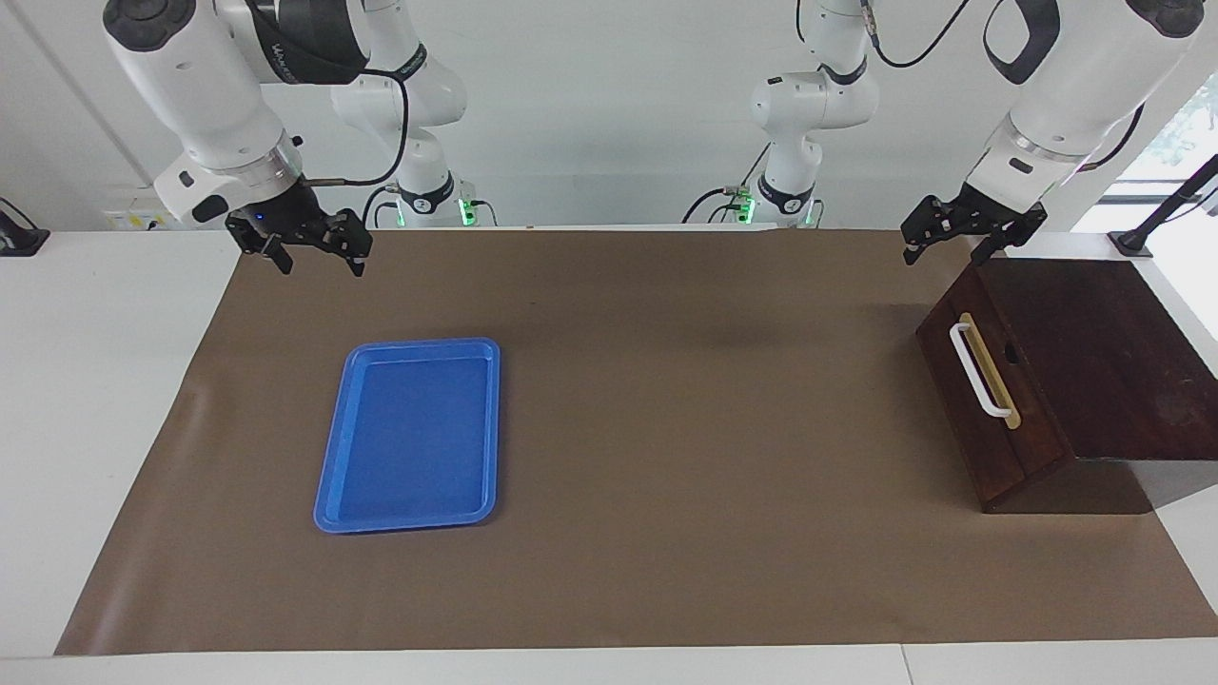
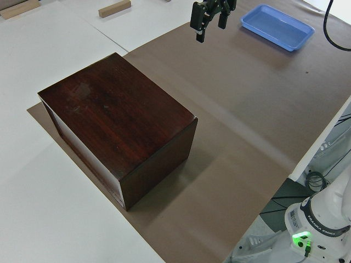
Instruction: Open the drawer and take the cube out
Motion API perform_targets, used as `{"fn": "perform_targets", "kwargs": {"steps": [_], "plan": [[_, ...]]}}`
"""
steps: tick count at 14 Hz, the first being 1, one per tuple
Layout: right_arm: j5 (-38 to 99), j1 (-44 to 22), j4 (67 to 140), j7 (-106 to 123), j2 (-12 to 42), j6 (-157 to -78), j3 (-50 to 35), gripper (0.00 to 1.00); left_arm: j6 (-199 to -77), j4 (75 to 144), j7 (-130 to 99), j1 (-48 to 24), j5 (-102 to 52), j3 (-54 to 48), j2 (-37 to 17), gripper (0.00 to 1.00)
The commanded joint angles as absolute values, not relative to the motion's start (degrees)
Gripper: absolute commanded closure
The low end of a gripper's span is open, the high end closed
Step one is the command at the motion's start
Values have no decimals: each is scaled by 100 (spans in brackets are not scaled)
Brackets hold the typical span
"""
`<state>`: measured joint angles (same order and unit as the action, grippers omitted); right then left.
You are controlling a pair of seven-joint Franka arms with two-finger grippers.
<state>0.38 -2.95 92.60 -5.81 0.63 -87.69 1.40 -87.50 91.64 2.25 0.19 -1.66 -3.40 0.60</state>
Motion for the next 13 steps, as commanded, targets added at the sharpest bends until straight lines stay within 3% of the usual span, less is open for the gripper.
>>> {"fn": "perform_targets", "kwargs": {"steps": [1, 6, 8, 13], "plan": [[9, -237, 9360, -483, -35, -8745, 106, 0, -8842, 9193, 299, -26, -220, -273, 62, 0], [9, -237, 9360, -483, -35, -8745, 105, 0, -9025, 9237, 255, -35, -141, -272, 53, 0], [9, -237, 9360, -483, -35, -8745, 105, 0, -9385, 9386, 246, -53, 751, -569, -17, 0], [9, -237, 9360, -483, -35, -8745, 105, 0, -10124, 9711, 176, -96, 1423, -738, -544, 0]]}}
